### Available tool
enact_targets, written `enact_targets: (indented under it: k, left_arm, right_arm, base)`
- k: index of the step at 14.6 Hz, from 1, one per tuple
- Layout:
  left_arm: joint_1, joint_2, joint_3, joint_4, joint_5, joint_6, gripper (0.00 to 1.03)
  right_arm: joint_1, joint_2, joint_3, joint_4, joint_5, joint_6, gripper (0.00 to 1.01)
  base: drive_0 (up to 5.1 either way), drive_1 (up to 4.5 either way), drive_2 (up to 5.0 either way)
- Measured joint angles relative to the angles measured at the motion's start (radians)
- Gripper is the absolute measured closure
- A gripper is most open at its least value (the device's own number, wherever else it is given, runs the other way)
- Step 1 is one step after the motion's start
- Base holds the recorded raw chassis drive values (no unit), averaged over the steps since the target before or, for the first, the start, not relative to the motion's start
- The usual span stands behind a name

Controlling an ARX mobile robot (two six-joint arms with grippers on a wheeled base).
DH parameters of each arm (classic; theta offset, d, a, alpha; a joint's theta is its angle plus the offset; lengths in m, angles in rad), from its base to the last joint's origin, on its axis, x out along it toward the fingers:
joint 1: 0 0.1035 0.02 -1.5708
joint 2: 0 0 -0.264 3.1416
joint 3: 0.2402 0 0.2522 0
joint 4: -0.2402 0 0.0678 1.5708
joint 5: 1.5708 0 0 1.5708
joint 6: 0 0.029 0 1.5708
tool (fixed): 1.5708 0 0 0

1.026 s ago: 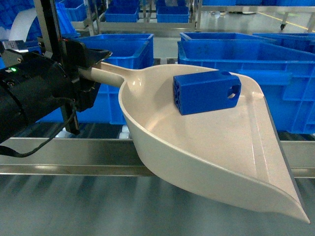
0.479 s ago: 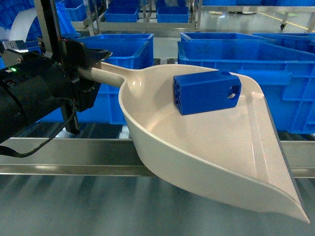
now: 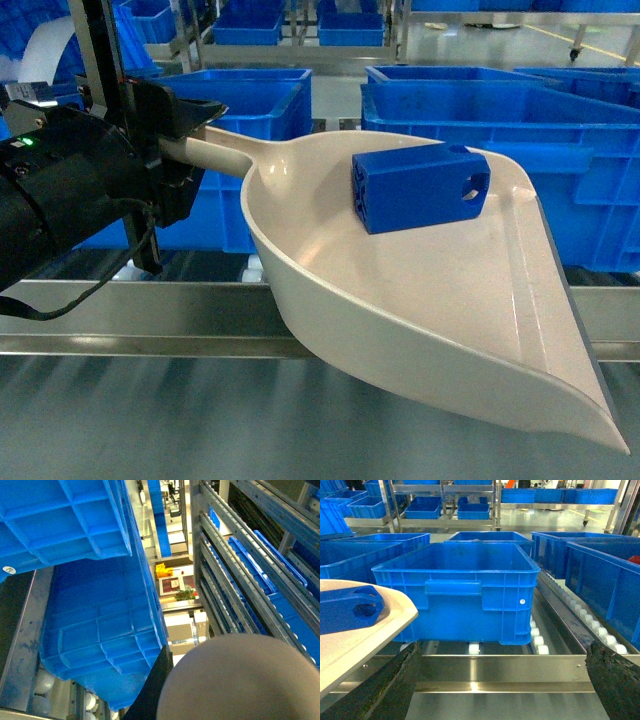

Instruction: Place part in tray to right shelf

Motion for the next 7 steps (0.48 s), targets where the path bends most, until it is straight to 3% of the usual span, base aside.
enact_targets:
  k: [7]
  left_arm:
    - [0.0, 0.0, 0.0, 0.0, 0.0, 0.0, 0.91]
  right_arm:
    - [0.0, 0.0, 0.0, 0.0, 0.0, 0.0, 0.03]
  base:
    - [0.0, 0.0, 0.0]
